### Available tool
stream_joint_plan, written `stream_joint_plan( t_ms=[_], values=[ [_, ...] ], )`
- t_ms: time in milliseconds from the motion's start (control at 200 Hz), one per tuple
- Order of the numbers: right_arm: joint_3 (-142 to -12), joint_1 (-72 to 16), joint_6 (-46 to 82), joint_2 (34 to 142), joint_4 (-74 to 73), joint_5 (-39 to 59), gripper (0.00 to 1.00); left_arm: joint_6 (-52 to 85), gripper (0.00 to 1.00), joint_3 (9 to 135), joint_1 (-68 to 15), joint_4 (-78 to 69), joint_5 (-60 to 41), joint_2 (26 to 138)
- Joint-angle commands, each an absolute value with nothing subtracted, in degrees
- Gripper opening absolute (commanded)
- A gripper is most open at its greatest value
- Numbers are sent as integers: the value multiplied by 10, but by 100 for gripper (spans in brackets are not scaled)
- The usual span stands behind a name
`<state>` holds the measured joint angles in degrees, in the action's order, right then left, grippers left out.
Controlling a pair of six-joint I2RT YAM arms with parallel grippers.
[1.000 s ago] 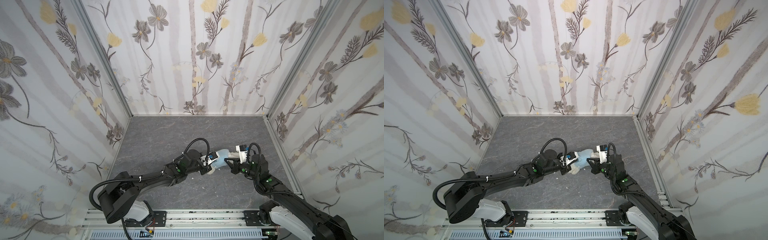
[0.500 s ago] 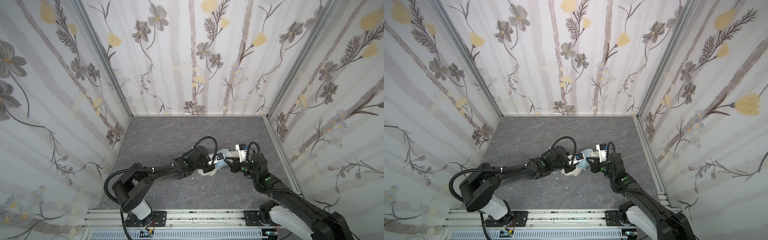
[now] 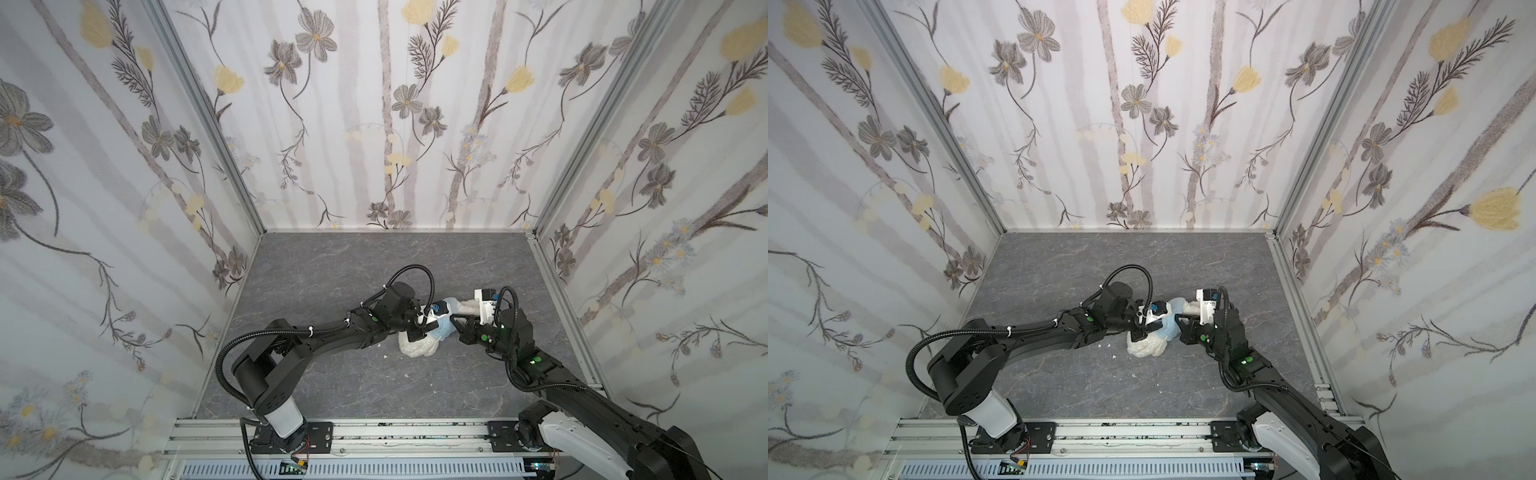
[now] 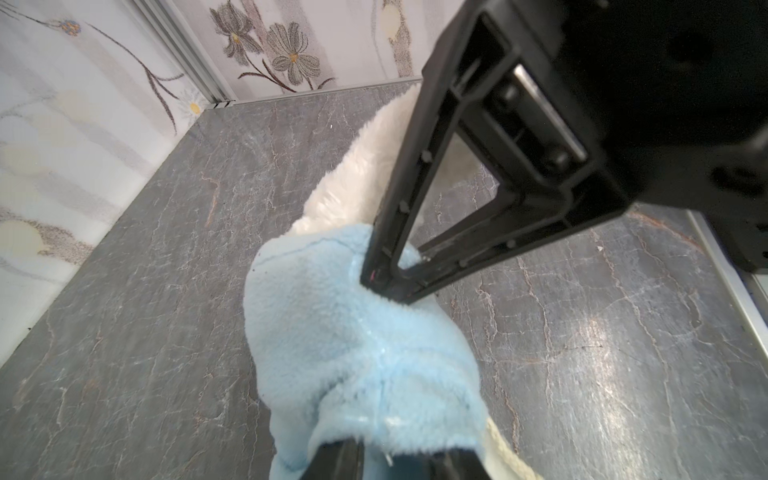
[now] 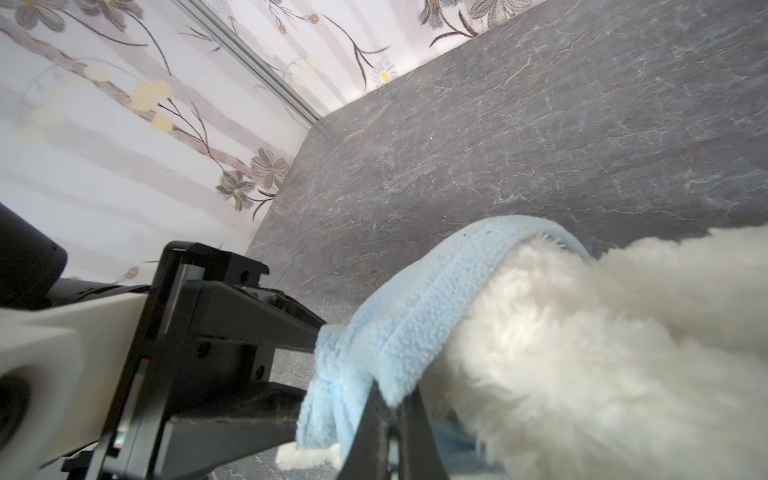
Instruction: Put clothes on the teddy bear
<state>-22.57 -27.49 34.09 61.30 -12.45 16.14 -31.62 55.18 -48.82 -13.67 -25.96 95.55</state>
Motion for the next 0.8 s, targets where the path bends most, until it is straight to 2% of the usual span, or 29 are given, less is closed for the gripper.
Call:
stream_joint_plan(
  t_ms=[0,90,215,260,320,495,794],
  values=[
    [-260,-257,284,625,-55,173,0,-306,27,564,-483,-151,-259,969],
    [-279,-240,253,631,-23,205,8,-288,24,571,-477,-155,-242,981],
    [-306,-208,216,653,19,236,10,-276,22,571,-473,-159,-250,987],
    [-316,-200,206,662,30,247,9,-272,22,567,-471,-162,-255,986],
    [-329,-194,196,670,39,258,0,-273,22,563,-468,-161,-265,983],
    [-373,-196,186,670,86,346,0,-274,25,539,-466,-151,-310,945],
    [-457,-210,205,577,307,322,0,-135,29,502,-495,-147,-330,867]
  ],
)
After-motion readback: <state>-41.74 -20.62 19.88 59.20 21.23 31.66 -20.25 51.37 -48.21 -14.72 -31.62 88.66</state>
